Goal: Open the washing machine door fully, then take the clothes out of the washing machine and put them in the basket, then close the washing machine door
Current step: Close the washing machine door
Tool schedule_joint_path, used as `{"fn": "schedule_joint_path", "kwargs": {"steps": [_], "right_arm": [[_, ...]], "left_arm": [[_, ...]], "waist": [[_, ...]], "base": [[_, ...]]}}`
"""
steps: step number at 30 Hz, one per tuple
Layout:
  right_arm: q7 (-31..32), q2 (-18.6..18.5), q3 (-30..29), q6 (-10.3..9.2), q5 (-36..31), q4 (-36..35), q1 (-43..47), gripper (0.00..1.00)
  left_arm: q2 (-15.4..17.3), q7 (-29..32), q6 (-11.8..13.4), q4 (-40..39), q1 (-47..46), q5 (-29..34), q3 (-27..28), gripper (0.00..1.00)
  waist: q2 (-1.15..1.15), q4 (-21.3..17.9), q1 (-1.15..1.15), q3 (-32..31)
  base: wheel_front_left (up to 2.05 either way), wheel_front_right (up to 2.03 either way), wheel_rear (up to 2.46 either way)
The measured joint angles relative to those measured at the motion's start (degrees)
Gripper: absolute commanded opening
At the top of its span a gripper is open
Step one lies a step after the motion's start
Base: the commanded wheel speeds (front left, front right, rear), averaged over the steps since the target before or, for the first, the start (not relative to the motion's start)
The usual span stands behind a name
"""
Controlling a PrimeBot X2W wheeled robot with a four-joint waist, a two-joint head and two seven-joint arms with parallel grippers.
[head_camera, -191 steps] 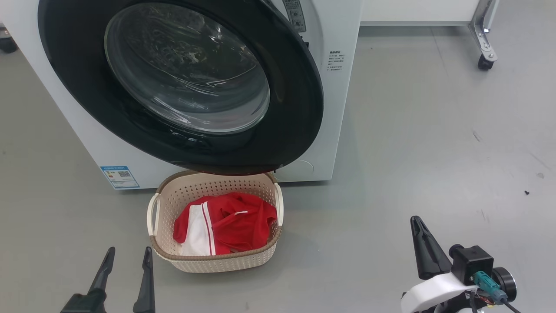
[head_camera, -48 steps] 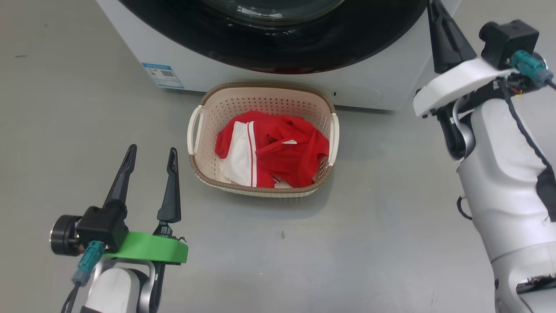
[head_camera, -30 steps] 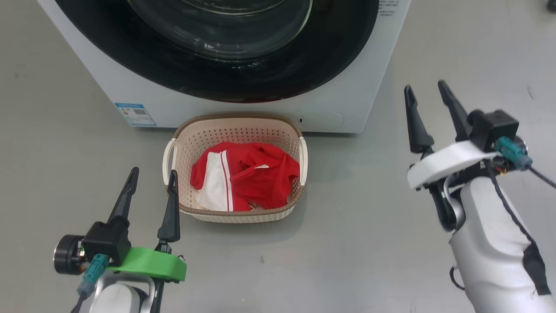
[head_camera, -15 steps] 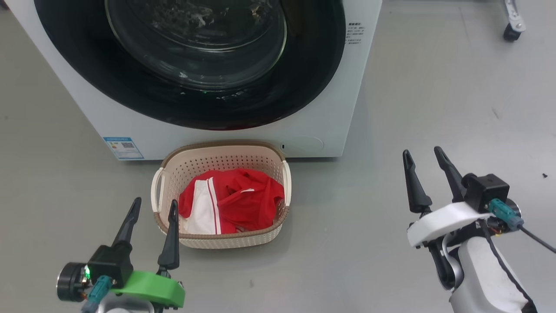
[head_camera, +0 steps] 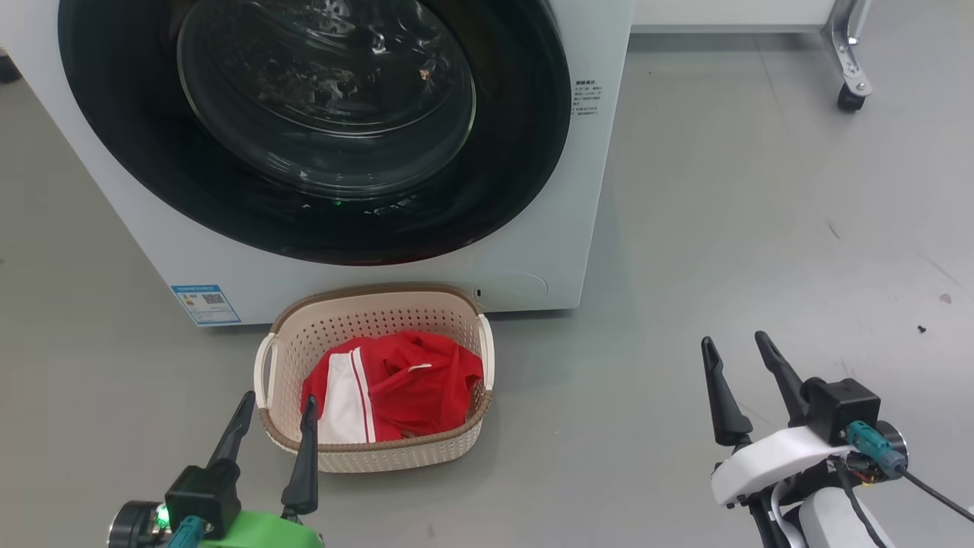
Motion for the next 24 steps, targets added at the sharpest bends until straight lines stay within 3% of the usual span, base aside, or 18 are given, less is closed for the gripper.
{"fn": "schedule_joint_path", "kwargs": {"steps": [24], "right_arm": [[0.0, 0.4, 1.7, -1.69, -0.5, -4.4, 7.0, 1.00]], "left_arm": [[0.2, 0.0, 0.0, -0.3, 3.1, -0.3, -0.5, 1.00]], "waist": [[0.00, -0.6, 0.00, -3.0]], "base": [[0.00, 0.00, 0.00]]}}
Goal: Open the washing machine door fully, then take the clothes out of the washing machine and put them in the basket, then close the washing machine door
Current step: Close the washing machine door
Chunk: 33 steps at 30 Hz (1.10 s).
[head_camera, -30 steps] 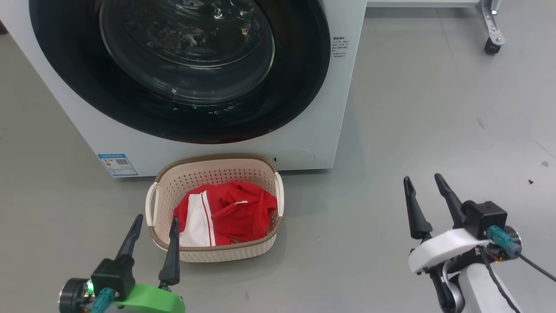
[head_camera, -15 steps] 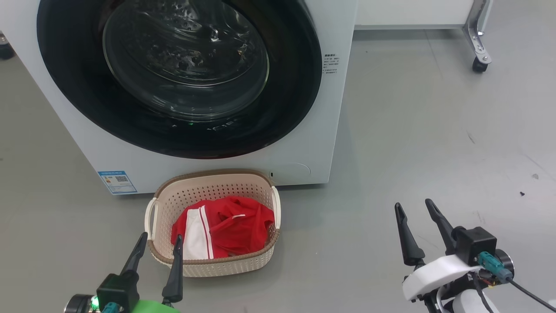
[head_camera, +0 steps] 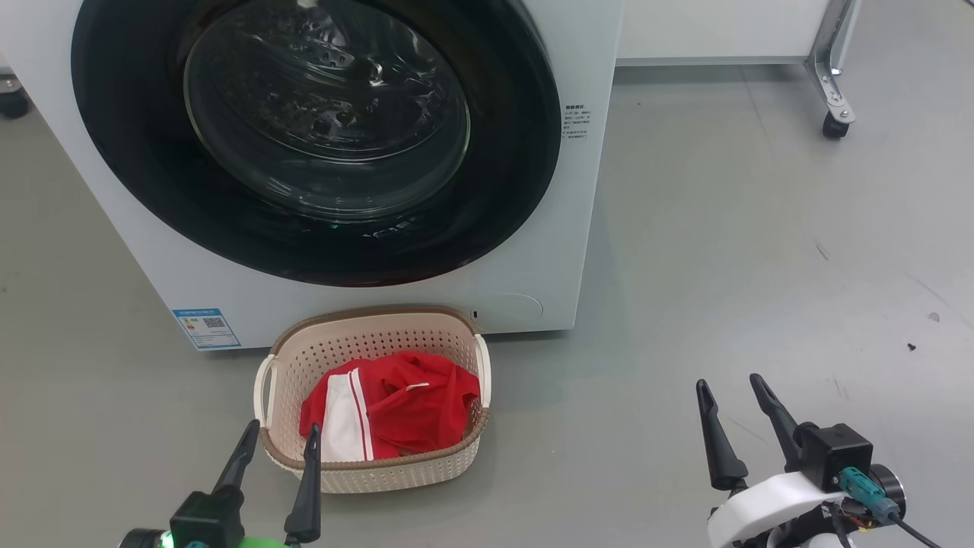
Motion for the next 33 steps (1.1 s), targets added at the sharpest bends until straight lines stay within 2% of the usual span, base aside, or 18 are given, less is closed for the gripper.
{"fn": "schedule_joint_path", "kwargs": {"steps": [7, 33], "right_arm": [[0.0, 0.0, 0.0, -0.82, 0.0, -0.9, 0.4, 1.00], [0.0, 0.1, 0.7, -1.81, 0.5, -2.5, 1.8, 1.00]], "left_arm": [[0.0, 0.0, 0.0, -0.2, 0.4, 0.0, -0.1, 1.00], [0.3, 0.2, 0.0, -1.3, 0.6, 0.0, -0.3, 1.00]], "waist": [[0.00, -0.1, 0.00, -0.2], [0.00, -0.1, 0.00, -0.1]], "base": [[0.00, 0.00, 0.00], [0.00, 0.00, 0.00]]}}
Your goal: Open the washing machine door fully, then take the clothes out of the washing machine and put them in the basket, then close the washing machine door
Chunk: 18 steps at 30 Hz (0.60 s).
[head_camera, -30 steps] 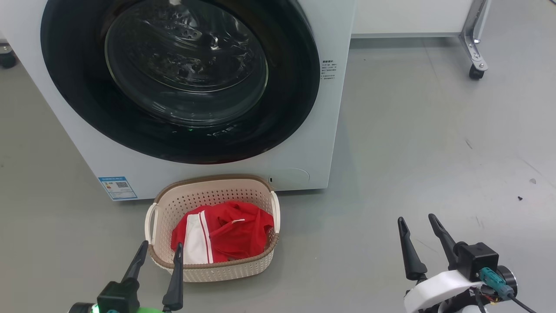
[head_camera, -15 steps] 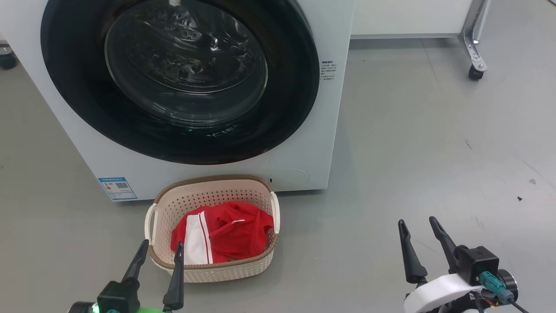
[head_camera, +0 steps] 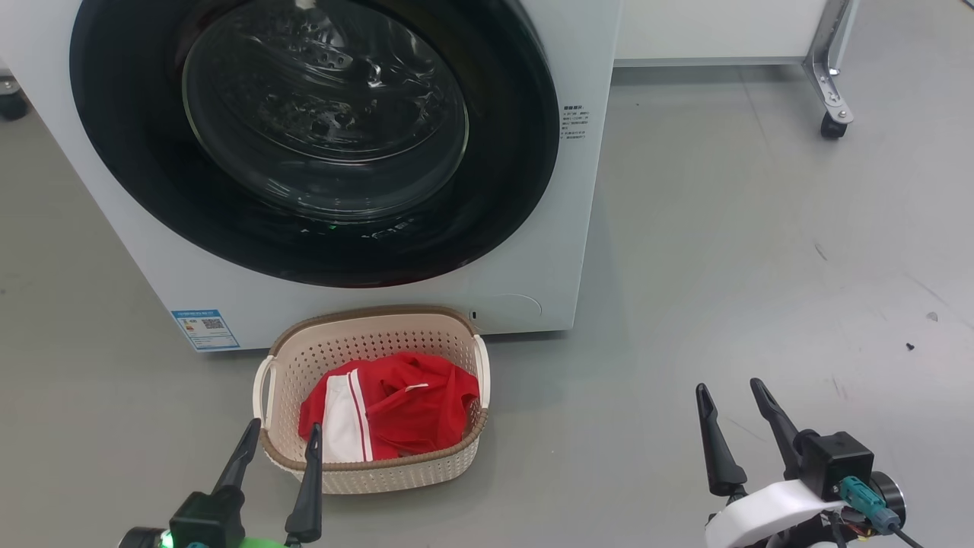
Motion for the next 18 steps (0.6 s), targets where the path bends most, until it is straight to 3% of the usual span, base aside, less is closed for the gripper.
{"fn": "schedule_joint_path", "kwargs": {"steps": [10, 11, 18], "right_arm": [[0.0, 0.0, 0.1, -0.04, 0.1, -0.3, 0.1, 1.00], [0.0, 0.0, 0.1, -0.04, 0.1, -0.3, 0.2, 0.00], [0.0, 0.3, 0.1, 0.08, 0.4, 1.4, 1.6, 0.00]], "left_arm": [[0.0, 0.0, 0.0, -0.2, 0.0, 0.0, -0.2, 1.00], [0.0, 0.0, 0.0, -0.2, 0.0, -0.2, -0.2, 0.00], [-0.5, 0.0, 0.0, 1.6, 0.8, -0.7, -0.3, 0.00]], "waist": [[0.00, 0.1, 0.00, 0.1], [0.00, 0.1, 0.00, 0.1], [0.00, 0.1, 0.00, 0.1]], "base": [[0.00, 0.00, 0.00], [0.00, 0.00, 0.00], [0.00, 0.00, 0.00]]}}
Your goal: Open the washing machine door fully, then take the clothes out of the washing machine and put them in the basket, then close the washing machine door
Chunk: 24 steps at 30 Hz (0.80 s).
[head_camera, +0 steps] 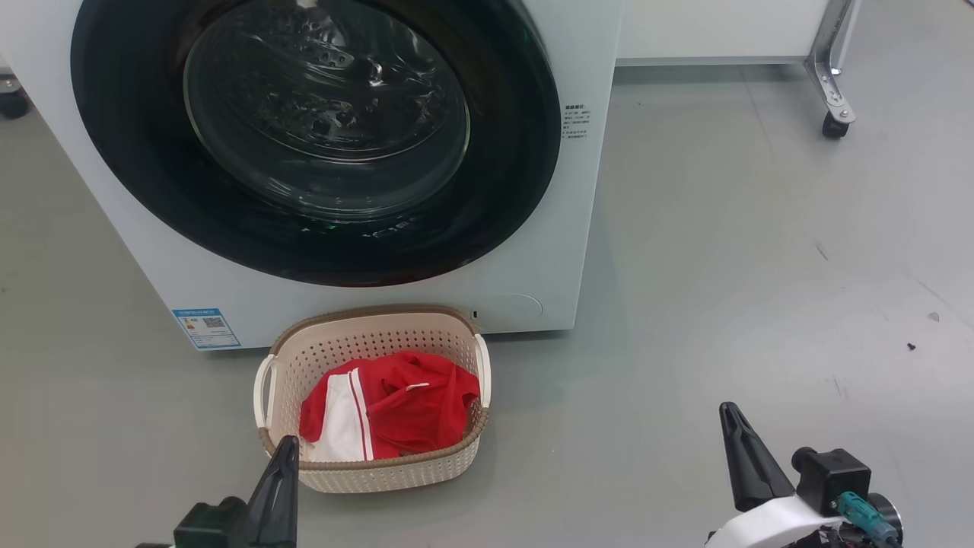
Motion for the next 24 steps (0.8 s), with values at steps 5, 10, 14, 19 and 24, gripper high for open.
{"fn": "schedule_joint_path", "kwargs": {"steps": [5, 10, 14, 19, 24], "right_arm": [[0.0, 0.0, 0.0, 0.10, 3.0, -0.4, 0.1, 0.00], [0.5, 0.0, 0.0, 0.52, 7.0, -1.2, 0.2, 0.00], [1.2, 0.0, -0.6, 0.69, 11.3, -1.4, 0.2, 0.00], [2.1, 0.0, -1.7, 1.02, 16.2, -1.4, 0.2, 0.00], [3.2, 0.0, -2.6, 1.03, 19.9, -1.5, 0.1, 0.00]], "left_arm": [[0.0, 0.2, -0.4, 0.0, 0.1, -2.6, 0.0, 0.00], [0.0, 1.2, -0.5, -0.1, 0.1, -6.8, 0.5, 0.00], [0.0, 2.0, -1.0, -0.1, 0.1, -11.1, 1.2, 0.00], [0.0, 3.1, -1.0, 0.0, 0.0, -15.8, 2.0, 0.00], [0.0, 4.2, -1.5, 0.0, -0.1, -19.3, 2.7, 0.00]], "waist": [[0.00, 0.0, 0.00, 0.0], [0.00, -0.1, 0.00, 0.0], [0.00, -0.1, 0.00, 0.0], [0.00, -0.1, 0.00, 0.1], [0.00, -0.2, 0.00, 0.1]], "base": [[0.00, 0.00, 0.00], [0.00, 0.00, 0.00], [0.00, 0.00, 0.00], [0.00, 0.00, 0.00], [0.00, 0.00, 0.00]]}}
